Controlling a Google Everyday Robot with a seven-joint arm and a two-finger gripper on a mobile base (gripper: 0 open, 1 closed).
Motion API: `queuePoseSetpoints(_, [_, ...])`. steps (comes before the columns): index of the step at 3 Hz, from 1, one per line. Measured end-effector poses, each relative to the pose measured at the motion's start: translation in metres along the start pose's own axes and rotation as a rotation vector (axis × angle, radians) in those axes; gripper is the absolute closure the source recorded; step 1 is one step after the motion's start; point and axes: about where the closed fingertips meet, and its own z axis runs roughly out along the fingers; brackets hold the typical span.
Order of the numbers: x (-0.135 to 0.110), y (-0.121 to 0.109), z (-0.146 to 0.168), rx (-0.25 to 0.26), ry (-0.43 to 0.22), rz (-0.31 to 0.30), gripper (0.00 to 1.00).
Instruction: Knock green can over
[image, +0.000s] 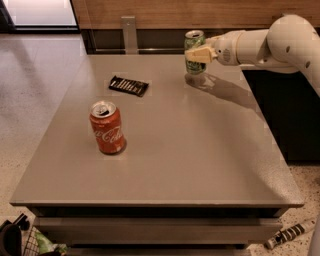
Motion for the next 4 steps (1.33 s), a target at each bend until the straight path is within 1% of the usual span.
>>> queuePoseSetpoints(1, [-0.013,-0.001,-0.009,-0.020,0.129,-0.073,1.00])
queuePoseSetpoints(2, [-0.013,0.003,-0.015,-0.042,0.258,-0.130,1.00])
queuePoseSetpoints(3, [-0.008,0.006,-0.021,-0.034,0.383,-0.193,1.00])
queuePoseSetpoints(4, [0.008,0.009,-0.022,-0.004,0.567,-0.271,1.00])
